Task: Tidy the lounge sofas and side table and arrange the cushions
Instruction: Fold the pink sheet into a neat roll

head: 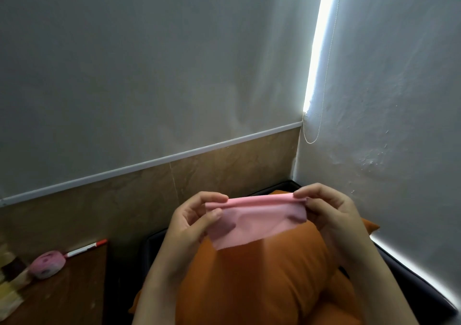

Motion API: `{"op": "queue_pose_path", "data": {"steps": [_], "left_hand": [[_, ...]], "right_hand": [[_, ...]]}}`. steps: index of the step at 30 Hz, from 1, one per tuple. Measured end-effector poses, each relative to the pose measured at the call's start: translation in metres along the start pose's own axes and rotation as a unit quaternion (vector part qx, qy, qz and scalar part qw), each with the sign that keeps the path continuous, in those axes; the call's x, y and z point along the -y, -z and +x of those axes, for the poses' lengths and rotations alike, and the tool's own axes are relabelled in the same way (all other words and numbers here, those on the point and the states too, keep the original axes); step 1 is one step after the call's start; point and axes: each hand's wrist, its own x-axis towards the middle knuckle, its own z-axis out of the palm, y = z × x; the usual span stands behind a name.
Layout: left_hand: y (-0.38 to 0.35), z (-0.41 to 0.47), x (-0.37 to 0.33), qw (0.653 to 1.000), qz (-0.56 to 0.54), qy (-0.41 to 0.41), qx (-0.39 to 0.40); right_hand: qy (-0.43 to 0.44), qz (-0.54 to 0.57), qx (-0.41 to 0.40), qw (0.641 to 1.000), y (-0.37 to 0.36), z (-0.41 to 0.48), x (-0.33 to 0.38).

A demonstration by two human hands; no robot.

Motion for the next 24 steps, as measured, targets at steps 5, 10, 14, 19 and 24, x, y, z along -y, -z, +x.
{"op": "queue_pose_path", "data": {"steps": [5,10,14,19,24], "left_hand": [[-0.005,-0.002,-0.004,0.997,0.062,-0.026,-0.04],[-0.006,-0.003,-0.006,0.993,0.1,-0.026,-0.053],[-0.004,-0.003,-0.004,0.993,0.096,-0.023,-0.069],[-0.006,-0.005,-0.004,0.994,0.083,-0.031,-0.058],[-0.009,-0.006,-0.006,0.998,0.05,-0.008,-0.03]], "right_hand": [[0.014,-0.019,0.02,1.0,-0.002,-0.004,0.008],[0.035,-0.078,-0.007,0.996,-0.007,-0.006,0.01],[0.029,-0.09,-0.001,0.995,-0.007,-0.008,0.009],[0.044,-0.135,-0.004,0.99,-0.01,-0.01,0.01],[0.02,-0.138,0.0,0.99,-0.008,-0.012,0.01]]}}
